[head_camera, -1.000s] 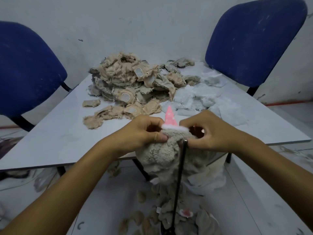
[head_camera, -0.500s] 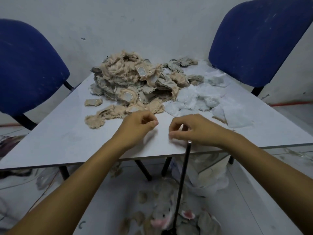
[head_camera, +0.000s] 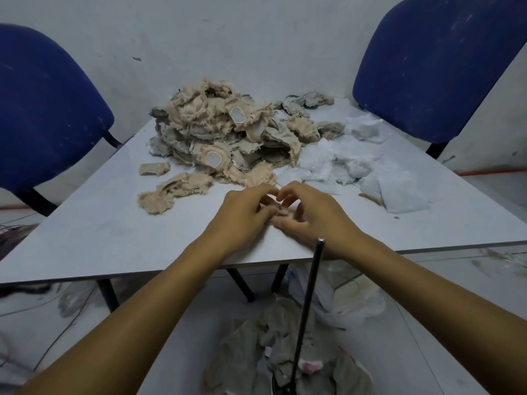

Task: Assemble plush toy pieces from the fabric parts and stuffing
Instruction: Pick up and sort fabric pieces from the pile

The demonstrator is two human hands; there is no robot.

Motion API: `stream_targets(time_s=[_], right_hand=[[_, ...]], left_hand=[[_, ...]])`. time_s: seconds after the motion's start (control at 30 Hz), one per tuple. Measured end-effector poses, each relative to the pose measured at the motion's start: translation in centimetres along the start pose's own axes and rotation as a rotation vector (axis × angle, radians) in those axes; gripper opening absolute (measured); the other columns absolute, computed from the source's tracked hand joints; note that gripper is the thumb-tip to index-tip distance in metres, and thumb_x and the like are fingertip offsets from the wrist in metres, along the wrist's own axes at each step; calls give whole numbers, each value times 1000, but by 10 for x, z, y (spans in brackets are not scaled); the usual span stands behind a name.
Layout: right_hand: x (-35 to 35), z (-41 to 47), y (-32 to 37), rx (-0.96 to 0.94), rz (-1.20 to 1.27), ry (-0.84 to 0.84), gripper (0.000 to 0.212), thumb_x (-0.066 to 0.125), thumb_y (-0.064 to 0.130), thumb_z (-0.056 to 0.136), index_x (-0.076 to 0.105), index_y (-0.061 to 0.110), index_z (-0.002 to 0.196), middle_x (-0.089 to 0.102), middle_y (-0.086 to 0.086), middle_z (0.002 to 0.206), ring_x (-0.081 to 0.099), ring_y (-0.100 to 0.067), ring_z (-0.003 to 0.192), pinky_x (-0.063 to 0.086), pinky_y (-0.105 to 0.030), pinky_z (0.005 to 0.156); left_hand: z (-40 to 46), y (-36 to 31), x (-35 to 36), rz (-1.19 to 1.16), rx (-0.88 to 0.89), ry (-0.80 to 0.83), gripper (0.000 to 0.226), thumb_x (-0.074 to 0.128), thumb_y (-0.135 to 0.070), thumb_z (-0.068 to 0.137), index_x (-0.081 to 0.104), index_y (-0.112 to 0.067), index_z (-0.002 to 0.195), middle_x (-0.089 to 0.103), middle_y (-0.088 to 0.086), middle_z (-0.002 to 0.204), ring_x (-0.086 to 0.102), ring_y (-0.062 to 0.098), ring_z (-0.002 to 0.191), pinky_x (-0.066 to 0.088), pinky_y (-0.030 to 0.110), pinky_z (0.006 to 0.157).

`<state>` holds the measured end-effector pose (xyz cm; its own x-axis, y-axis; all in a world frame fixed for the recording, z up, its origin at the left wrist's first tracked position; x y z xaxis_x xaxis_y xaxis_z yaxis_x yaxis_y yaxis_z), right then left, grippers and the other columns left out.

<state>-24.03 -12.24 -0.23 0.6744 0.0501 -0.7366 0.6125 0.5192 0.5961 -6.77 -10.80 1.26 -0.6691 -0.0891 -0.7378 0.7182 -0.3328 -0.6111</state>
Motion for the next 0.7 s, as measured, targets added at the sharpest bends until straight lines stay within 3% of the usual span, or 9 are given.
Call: stream_targets(time_s=[0.1,0.2,0.3,0.43,0.5,0.57,0.7], right_hand=[[3,-2,2,-6,-90,-53,23,69,27,87,58,30,107,64,15,95,55,-9,82,51,-39,77],[0,-5,-2,36,-25,-120,22,67,15,85,58,31,98,68,13,84,56,-6,74,51,-32,71],[-5,-5,-7,131,153,-168,20,63,17,89,54,35,92,69,8,77,58,-1,65,40,-13,56],[-6,-3,-8,151,192,-152,21,60,15,91,54,35,90,66,5,74,57,-3,62,39,-12,54],[-6,-2,-9,170,210,-153,19,60,16,91,54,34,90,67,3,75,58,-5,62,40,-17,54],[-7,-2,-9,170,240,-145,17,60,17,93,54,34,92,67,2,76,57,-5,60,39,-20,55],[-8,-5,-2,65,288,-92,9,56,26,100,55,35,101,65,8,84,61,-3,67,44,-13,60]], left_hand=[[2,2,-6,-62,-25,7,27,59,-17,95,65,-34,115,70,-14,102,59,0,95,44,19,85],[3,7,-14,-2,-17,179,19,68,-21,90,70,-31,106,62,-10,116,54,7,110,42,30,95],[-1,9,-17,-96,-1,181,22,73,-19,87,72,-28,107,70,-15,104,62,-2,97,50,26,88],[-6,7,-9,-136,38,198,35,76,-34,85,66,-33,118,67,-16,110,60,-5,99,45,10,80],[-7,5,-4,-133,72,176,31,77,-37,83,68,-33,112,67,-18,106,61,-5,96,43,7,76],[-7,5,-1,-165,63,76,18,74,-27,86,69,-35,102,70,-15,92,64,-2,86,46,10,72],[-3,7,2,-319,-60,-25,27,65,-14,90,65,-39,97,71,-3,77,67,17,69,52,34,67]])
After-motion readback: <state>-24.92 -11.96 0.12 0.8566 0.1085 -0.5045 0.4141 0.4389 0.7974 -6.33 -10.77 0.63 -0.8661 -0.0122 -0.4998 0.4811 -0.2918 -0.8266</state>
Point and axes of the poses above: each hand's wrist, its own z-axis towards the middle knuckle, its own x-axis out of the palm, y = z × x, the point moved 1 cm from there along z, towards the middle knuckle
